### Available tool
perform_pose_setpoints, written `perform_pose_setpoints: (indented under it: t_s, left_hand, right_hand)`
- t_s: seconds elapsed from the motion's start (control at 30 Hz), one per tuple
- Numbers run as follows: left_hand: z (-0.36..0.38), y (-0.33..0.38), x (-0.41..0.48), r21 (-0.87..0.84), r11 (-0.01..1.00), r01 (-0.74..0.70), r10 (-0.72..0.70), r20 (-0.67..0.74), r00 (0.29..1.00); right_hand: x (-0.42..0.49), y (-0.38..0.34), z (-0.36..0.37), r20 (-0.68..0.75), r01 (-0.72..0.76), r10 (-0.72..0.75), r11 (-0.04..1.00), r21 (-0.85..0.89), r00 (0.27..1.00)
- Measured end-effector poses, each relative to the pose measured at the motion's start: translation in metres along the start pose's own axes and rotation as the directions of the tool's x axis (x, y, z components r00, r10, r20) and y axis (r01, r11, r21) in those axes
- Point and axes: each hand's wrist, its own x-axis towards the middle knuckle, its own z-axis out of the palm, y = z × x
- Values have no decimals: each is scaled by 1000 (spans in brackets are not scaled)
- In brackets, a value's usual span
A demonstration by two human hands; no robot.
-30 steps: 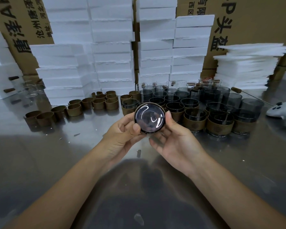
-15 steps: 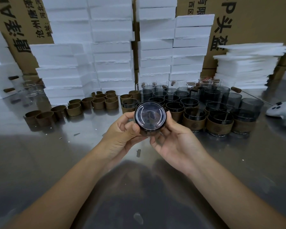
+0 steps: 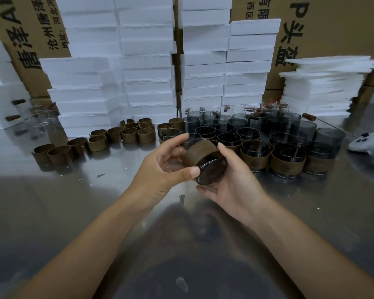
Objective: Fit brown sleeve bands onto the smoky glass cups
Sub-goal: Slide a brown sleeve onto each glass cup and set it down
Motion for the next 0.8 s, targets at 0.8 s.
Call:
perform_pose_setpoints:
  t_s: [0.8]
  left_hand:
    - [-2,-16,-1,90,984,153,-160,70,985]
  right_hand:
    - [14,19,-13,-99,328,-498,695,-639,861]
